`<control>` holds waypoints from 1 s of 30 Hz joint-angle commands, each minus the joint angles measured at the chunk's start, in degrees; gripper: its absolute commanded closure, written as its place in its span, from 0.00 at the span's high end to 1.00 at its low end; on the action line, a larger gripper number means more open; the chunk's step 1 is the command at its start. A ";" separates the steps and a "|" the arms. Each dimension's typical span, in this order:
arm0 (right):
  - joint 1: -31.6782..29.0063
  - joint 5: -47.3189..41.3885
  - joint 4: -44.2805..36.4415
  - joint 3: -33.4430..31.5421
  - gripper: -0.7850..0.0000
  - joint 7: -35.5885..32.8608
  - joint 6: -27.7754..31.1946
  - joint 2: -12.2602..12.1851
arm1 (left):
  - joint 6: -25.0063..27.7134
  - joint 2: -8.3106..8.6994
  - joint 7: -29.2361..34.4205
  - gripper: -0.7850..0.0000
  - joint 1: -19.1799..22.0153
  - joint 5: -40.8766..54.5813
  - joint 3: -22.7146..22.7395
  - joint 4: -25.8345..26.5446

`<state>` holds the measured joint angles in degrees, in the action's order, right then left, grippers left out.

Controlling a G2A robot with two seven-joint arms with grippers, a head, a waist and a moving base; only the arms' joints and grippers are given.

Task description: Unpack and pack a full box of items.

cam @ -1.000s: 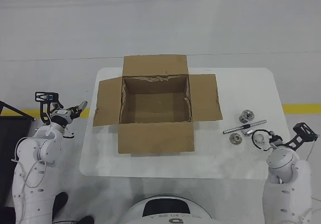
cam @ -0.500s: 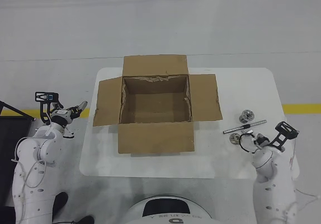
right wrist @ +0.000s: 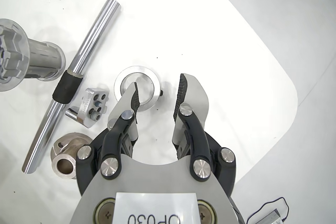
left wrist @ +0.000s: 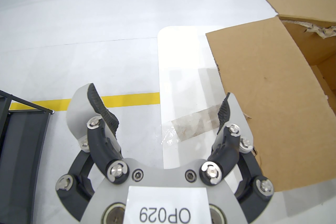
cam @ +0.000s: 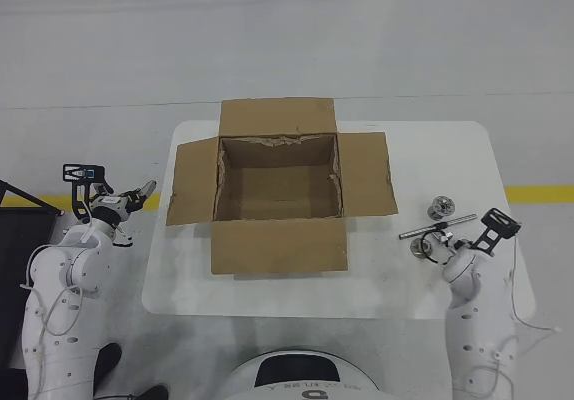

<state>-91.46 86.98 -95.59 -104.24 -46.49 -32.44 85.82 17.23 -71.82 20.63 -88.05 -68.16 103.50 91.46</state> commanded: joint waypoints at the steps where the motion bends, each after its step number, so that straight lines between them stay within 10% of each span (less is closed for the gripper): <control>1: 0.53 0.58 0.51 0.25 0.40 -0.20 -0.32 0.01 | 0.00 0.00 0.00 1.00 0.00 0.00 0.00 0.00; 8: 2.77 3.55 3.52 1.42 0.32 -1.59 -0.99 0.01 | 0.00 0.00 0.00 1.00 0.00 0.00 0.00 0.00; 14: 4.17 5.14 4.68 1.14 0.00 -2.92 -1.52 -0.05 | 0.00 0.00 0.00 1.00 0.00 0.00 0.00 0.00; 30: -6.59 -19.42 -9.51 -12.80 0.00 -0.91 9.77 -0.18 | 0.00 0.00 0.00 1.00 0.00 0.00 0.00 0.00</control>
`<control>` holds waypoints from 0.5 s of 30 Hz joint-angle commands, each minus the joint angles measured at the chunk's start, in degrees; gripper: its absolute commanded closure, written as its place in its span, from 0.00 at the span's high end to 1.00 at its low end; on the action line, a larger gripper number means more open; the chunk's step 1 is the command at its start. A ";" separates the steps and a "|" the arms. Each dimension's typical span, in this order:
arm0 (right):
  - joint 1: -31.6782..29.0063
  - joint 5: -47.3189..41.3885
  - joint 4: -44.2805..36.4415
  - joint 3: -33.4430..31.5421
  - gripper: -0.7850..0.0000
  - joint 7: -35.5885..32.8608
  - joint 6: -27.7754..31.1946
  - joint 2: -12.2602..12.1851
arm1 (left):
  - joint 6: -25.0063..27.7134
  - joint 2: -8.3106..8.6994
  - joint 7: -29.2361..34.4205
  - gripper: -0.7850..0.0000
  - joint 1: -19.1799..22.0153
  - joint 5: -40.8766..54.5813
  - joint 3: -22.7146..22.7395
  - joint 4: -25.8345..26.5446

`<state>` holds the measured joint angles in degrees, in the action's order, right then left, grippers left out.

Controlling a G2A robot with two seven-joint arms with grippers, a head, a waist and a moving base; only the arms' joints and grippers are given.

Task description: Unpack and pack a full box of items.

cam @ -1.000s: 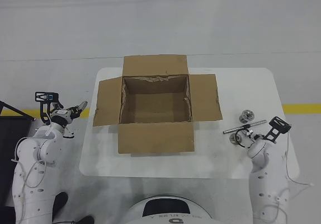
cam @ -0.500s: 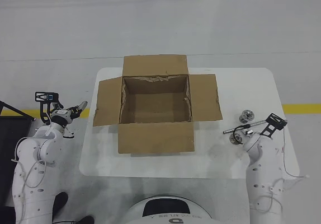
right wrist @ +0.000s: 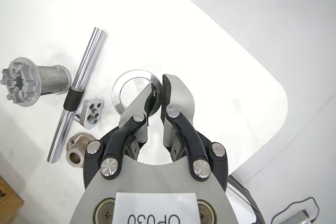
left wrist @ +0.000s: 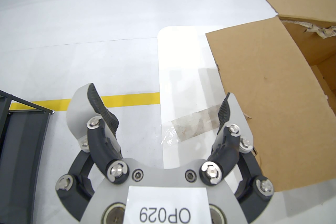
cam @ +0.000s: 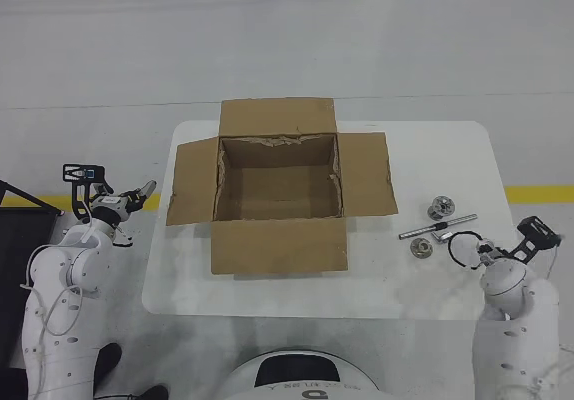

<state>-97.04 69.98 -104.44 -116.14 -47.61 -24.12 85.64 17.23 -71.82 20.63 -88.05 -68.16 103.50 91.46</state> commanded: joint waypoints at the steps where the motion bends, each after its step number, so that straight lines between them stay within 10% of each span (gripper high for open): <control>1: -2.08 -4.35 -1.37 -1.75 0.00 0.55 2.94 0.00 | 0.00 0.00 0.00 1.00 0.00 0.00 0.00 0.00; 15: -5.28 -10.16 -3.15 -3.74 0.00 2.96 5.85 0.10 | 0.00 0.00 0.00 1.00 0.00 0.00 0.00 0.00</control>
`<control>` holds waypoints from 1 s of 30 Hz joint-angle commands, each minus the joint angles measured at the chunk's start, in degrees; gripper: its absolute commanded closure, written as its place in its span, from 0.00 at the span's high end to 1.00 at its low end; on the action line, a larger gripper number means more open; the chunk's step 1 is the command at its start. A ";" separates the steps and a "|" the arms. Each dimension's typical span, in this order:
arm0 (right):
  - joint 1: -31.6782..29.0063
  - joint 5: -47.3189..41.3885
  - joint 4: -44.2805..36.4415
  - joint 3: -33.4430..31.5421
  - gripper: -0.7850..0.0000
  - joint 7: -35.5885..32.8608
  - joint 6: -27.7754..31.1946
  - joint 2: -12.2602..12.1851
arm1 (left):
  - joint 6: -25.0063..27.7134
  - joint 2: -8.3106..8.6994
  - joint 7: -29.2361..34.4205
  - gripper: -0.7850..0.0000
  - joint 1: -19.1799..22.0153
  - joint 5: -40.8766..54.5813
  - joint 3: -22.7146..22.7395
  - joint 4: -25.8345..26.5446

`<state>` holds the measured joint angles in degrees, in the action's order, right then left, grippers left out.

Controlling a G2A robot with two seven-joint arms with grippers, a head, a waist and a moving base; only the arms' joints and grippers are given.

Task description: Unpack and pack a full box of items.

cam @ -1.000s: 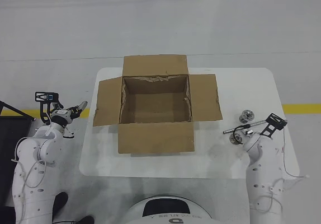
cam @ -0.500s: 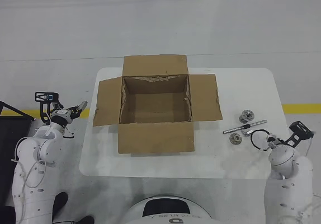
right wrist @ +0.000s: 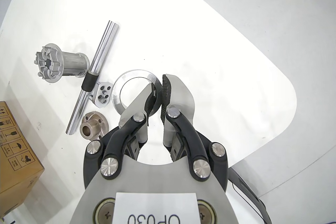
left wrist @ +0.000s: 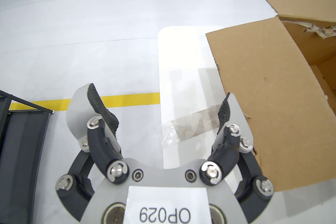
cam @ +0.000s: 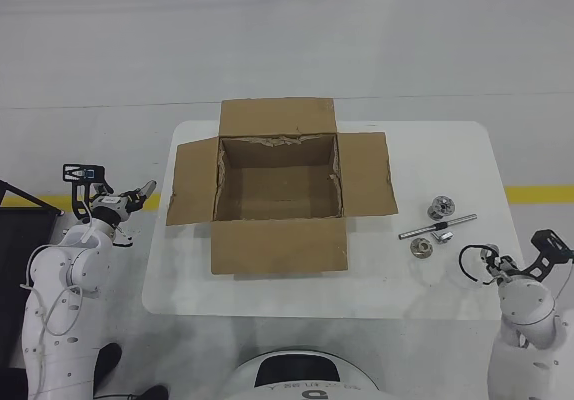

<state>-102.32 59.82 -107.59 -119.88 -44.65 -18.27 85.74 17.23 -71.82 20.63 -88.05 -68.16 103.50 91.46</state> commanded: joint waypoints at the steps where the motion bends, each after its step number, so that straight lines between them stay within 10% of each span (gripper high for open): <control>1: 0.00 0.00 0.00 0.00 0.00 0.00 0.00 0.00 | 0.00 0.00 0.00 1.00 0.00 0.00 0.00 0.00; 9: 4.93 -14.72 2.45 -6.20 0.00 -8.22 0.02 -0.84 | 0.00 0.00 0.00 1.00 0.00 0.00 0.00 0.00; 21: 5.44 -15.30 -12.01 9.78 0.00 -14.05 -5.29 -0.73 | 0.00 0.00 0.00 1.00 0.00 0.00 0.00 0.00; 30: 5.44 -15.30 -12.01 9.78 0.00 -14.05 -5.29 -0.73 | 0.00 0.00 0.00 1.00 0.00 0.00 0.00 0.00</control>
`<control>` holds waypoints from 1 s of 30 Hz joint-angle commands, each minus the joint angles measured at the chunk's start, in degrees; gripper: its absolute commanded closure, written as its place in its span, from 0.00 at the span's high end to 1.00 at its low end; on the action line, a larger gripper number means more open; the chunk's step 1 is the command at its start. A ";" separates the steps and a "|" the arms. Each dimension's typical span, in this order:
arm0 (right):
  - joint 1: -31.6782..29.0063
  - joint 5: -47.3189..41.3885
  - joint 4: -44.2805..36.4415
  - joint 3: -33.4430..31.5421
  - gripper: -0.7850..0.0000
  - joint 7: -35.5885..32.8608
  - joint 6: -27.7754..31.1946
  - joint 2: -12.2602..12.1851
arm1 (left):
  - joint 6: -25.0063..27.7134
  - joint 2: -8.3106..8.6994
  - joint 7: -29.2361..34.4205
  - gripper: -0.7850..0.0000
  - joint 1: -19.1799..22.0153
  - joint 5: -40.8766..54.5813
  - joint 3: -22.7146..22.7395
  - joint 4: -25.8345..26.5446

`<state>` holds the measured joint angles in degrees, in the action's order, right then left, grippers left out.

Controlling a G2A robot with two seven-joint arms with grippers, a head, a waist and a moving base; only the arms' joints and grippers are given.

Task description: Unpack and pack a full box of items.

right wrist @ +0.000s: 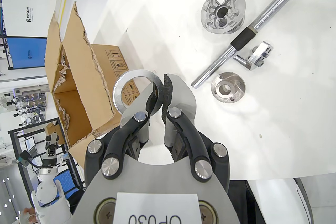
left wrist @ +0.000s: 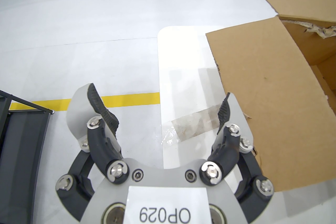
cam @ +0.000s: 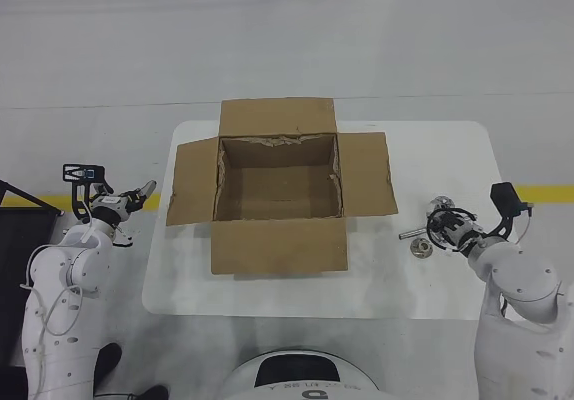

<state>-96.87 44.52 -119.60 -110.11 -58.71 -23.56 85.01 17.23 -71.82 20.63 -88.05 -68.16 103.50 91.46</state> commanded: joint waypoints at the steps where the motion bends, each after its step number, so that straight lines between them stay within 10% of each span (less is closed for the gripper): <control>1: 0.00 0.00 0.00 0.00 0.00 0.00 0.00 0.00 | 0.00 0.00 0.00 1.00 0.00 0.00 0.00 0.00; 14: 6.15 -13.31 -1.40 6.13 0.00 1.86 3.29 -0.01 | 0.00 0.00 0.00 1.00 0.00 0.00 0.00 0.00; 30: 24.84 17.73 10.07 45.67 0.00 -0.46 -10.77 0.66 | 0.00 0.00 0.00 1.00 0.00 0.00 0.00 0.00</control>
<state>-73.36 60.48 -111.51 -66.45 -59.56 -32.49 85.46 17.23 -71.82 20.63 -88.05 -68.16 103.50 91.46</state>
